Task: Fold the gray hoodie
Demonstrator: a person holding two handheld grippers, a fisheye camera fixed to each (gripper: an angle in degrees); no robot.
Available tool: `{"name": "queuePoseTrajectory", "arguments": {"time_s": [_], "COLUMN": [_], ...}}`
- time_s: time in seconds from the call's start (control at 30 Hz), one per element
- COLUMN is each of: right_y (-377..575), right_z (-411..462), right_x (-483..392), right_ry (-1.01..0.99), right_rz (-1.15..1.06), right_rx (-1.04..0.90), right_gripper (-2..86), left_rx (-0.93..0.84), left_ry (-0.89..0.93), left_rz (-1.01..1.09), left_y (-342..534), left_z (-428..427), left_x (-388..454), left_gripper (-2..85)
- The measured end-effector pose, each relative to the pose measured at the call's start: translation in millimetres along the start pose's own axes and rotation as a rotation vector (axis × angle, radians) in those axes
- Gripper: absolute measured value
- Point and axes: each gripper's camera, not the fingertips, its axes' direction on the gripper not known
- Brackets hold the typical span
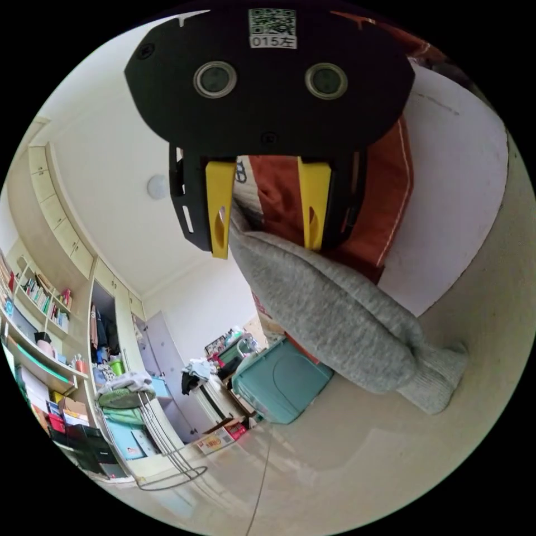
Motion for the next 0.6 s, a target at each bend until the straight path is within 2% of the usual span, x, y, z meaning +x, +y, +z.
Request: {"name": "queuePoseTrajectory", "arguments": {"time_s": [0.07,0.2,0.37,0.5,0.6], "right_y": [4.8,19.0,39.4,69.8,105.5], "right_z": [-6.1,-22.1,-47.4,-82.9,-119.9], "right_x": [3.2,17.6,43.6,80.7,115.0], "right_ry": [0.007,-0.006,-0.040,-0.108,-0.179], "right_rz": [-0.008,0.004,0.040,0.134,0.237], "right_rx": [-0.002,0.003,0.005,0.059,0.131], "right_gripper": [-0.4,-0.4,-0.7,-0.9,-0.9], "left_rx": [0.048,0.128,0.218,0.265,0.131], "left_ry": [-0.011,-0.042,-0.161,-0.189,-0.172], "left_rz": [-0.011,0.019,0.197,0.576,0.926], "left_y": [-2.5,-2.3,19.6,87.9,181.3], "left_z": [2.7,8.5,19.1,61.0,134.8], "left_x": [-13.1,-27.5,26.7,140.9,221.8], "left_gripper": [15.7,4.4,-0.2,-0.6,-0.7]}}
